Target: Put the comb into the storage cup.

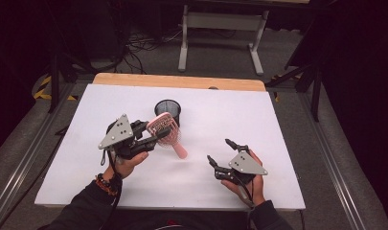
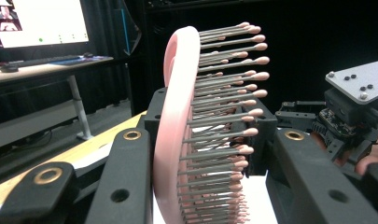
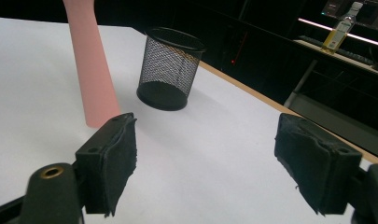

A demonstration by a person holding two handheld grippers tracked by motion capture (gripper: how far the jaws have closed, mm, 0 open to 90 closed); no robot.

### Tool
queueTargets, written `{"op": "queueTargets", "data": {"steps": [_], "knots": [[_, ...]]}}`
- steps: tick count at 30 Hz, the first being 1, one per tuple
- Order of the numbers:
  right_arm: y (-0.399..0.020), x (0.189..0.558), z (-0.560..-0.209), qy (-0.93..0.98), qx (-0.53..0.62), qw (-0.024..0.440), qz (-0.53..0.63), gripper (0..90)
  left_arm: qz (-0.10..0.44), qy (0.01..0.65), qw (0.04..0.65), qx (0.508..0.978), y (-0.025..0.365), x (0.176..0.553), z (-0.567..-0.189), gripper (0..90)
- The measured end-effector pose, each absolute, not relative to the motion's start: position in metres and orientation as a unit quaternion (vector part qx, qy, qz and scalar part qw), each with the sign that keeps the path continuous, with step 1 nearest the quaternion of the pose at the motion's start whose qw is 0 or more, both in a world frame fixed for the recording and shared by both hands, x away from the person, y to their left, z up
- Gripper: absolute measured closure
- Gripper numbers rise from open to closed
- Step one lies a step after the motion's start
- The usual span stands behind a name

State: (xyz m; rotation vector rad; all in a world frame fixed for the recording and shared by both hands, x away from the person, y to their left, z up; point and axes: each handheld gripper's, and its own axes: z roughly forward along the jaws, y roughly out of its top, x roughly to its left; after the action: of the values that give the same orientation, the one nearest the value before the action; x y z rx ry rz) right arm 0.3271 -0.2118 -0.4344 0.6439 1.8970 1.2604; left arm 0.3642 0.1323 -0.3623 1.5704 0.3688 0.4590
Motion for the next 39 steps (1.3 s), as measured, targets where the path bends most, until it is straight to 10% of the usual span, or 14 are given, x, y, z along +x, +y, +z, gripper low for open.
{"op": "queueTargets", "data": {"steps": [39], "knots": [[-0.228,0.330,-0.441,0.733,0.285,0.411,0.462,12.0,0.251,0.192,0.698,0.642,0.189,0.370,-0.318,63.3]]}}
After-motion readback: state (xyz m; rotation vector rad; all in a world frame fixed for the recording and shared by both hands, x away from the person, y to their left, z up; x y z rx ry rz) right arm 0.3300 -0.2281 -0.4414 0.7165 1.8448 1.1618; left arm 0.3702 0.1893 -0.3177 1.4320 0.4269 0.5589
